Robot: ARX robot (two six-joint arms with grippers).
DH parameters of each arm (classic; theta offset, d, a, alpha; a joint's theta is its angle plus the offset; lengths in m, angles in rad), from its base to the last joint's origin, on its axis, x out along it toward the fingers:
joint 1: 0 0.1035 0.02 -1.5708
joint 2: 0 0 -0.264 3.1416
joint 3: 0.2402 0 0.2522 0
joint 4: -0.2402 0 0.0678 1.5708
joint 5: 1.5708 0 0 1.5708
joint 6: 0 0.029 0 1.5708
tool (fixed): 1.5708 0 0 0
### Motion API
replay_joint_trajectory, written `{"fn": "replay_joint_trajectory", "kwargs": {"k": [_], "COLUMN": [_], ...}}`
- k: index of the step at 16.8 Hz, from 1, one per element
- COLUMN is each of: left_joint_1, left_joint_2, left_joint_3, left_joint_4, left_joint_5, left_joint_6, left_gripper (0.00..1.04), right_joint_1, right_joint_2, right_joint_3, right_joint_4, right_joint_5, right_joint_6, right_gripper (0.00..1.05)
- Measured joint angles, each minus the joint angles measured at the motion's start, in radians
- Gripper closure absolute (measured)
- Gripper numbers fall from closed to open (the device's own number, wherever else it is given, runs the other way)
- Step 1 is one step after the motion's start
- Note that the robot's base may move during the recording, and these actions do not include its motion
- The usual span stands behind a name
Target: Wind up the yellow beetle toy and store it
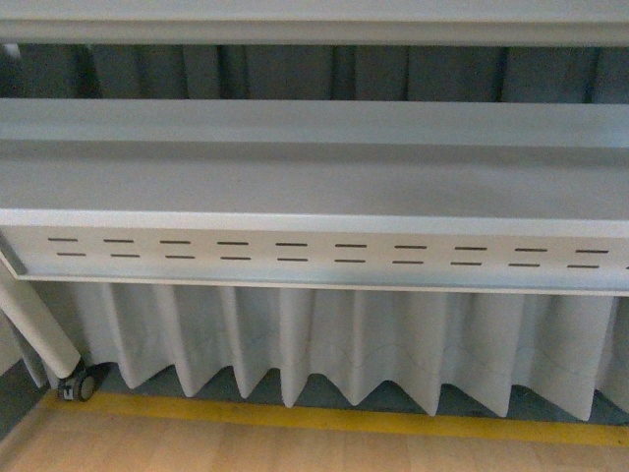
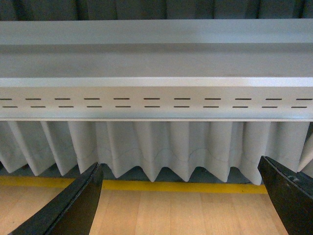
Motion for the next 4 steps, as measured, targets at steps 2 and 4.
{"fn": "replay_joint_trajectory", "kwargs": {"k": [2,4], "left_joint_1": [0.000,0.000], "left_joint_2": [0.000,0.000], "left_joint_3": [0.000,0.000], "left_joint_4": [0.000,0.000], "left_joint_5": [0.000,0.000], "left_joint_6": [0.000,0.000], "left_gripper": [0.07,0.07], "right_joint_1": [0.000,0.000], "right_joint_2": [0.000,0.000], "right_joint_3": [0.000,0.000], "right_joint_4": [0.000,0.000], "right_joint_5": [0.000,0.000], "right_joint_6": [0.000,0.000], "right_gripper": [0.07,0.07]}}
